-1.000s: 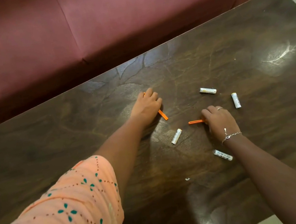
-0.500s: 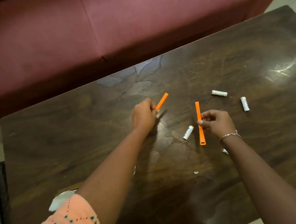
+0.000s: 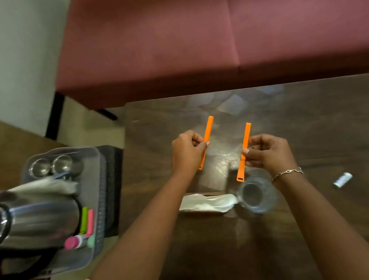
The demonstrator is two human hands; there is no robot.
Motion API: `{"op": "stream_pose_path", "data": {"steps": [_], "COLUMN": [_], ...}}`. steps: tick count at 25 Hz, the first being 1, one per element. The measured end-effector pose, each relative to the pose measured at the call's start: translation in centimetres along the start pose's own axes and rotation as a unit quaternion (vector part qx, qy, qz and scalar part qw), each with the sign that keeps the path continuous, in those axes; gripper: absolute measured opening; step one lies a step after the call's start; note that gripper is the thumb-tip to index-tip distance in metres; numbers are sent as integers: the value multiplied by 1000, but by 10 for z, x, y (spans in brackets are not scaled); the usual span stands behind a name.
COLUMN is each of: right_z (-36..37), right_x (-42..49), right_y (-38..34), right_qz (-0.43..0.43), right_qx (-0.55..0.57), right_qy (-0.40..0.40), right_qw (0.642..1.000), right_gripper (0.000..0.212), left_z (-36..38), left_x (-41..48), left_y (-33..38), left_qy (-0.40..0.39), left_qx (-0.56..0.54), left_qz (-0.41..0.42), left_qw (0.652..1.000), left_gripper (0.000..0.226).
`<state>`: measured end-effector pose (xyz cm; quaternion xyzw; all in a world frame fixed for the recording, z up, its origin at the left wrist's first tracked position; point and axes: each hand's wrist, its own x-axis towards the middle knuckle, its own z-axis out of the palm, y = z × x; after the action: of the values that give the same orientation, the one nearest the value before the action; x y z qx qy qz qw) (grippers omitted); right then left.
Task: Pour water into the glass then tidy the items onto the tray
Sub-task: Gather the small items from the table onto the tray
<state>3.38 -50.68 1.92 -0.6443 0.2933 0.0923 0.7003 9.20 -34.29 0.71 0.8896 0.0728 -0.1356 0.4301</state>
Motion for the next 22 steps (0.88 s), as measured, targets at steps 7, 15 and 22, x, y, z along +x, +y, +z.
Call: {"op": "stream_pose_path", "data": {"steps": [7, 15, 22], "right_z": [164, 285, 304], "right_x": [3, -3, -1], "right_y": [7, 23, 45], "right_qz": [21, 43, 59], "right_qx": [-29, -53, -77], "right_qy": [-110, -170, -151], "right_qw": [993, 983, 984], "right_gripper": [23, 25, 24], "left_z": [-150, -216, -193], "left_x": [13, 25, 59], "left_y": [-116, -230, -277], "left_qy": [132, 120, 45], "left_qx": [42, 133, 133], "left_qz": [-91, -229, -243], "left_qw": [986, 957, 960], "left_gripper": [15, 17, 16]}}
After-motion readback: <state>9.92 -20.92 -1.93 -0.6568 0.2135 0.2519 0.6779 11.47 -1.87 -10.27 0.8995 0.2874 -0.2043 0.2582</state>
